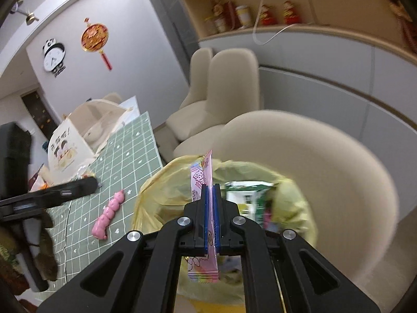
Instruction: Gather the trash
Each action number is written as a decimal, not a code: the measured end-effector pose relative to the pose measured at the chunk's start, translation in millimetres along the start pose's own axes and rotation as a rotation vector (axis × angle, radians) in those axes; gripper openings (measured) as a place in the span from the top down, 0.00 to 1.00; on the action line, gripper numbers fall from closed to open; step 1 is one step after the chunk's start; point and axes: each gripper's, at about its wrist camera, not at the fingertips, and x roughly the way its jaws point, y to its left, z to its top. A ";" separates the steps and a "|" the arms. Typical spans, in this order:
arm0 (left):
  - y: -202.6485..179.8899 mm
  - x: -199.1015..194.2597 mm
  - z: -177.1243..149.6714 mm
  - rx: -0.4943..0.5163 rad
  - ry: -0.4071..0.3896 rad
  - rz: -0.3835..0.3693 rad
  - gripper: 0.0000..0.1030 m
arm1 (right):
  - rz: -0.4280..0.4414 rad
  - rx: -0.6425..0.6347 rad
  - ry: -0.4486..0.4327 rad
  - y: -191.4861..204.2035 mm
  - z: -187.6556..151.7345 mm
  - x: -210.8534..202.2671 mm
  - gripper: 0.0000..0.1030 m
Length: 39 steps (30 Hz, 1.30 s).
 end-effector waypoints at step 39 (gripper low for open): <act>72.9 -214.1 -195.0 0.108 -0.224 0.307 0.28 | -0.193 -0.085 -0.066 239.8 -207.0 -126.7 0.59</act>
